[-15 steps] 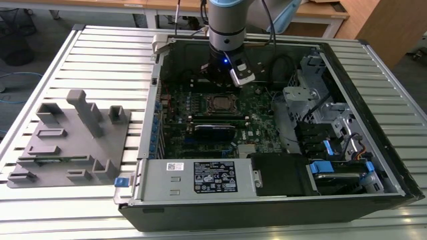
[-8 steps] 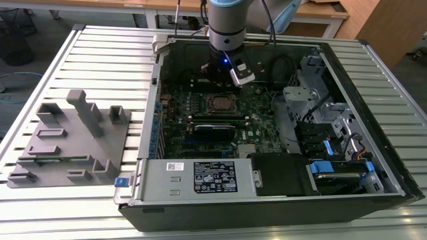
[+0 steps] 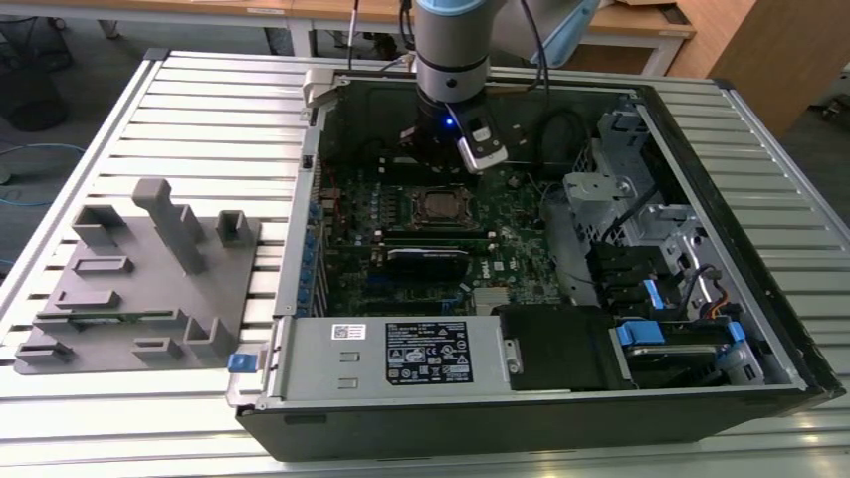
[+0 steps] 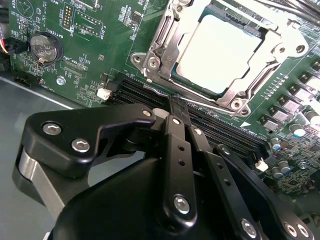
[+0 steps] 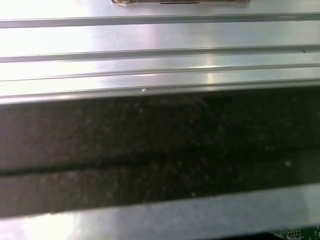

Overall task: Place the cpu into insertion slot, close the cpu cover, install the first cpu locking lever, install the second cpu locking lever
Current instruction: 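Install the first cpu locking lever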

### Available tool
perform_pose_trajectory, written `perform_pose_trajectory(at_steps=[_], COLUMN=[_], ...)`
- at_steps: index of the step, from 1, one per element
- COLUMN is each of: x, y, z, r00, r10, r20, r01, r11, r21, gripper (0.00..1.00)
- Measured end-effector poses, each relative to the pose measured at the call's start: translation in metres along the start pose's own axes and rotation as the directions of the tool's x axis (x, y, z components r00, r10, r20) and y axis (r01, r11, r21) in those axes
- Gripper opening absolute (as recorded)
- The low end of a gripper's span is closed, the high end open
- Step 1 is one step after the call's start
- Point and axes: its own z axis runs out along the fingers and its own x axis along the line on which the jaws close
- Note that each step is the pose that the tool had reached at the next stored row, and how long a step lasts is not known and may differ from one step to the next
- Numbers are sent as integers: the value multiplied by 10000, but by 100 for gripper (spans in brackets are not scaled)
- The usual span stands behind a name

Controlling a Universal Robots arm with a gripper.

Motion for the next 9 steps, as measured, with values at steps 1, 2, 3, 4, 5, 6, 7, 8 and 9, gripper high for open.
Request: perform_pose_trajectory(at_steps=[1,2,3,4,5,6,7,8,9], x=[-1,-2,-2,-2,-2,-2,-2,-2,-2], y=[0,0,-1,-1,-1,-1,-2,-2,-2], z=[2,4,5,7,8,10,11,12,13], r00=[10000,10000,10000,10000,10000,10000,10000,10000,10000], r10=[0,0,0,0,0,0,0,-1,-1], r20=[0,1,0,0,1,1,1,2,2], r01=[0,0,0,0,0,0,0,1,1], r11=[10000,10000,10000,10000,10000,10000,10000,10000,10000], r21=[0,-1,-1,0,-1,-1,0,-1,0], gripper=[10,10,10,10,10,10,10,10,10])
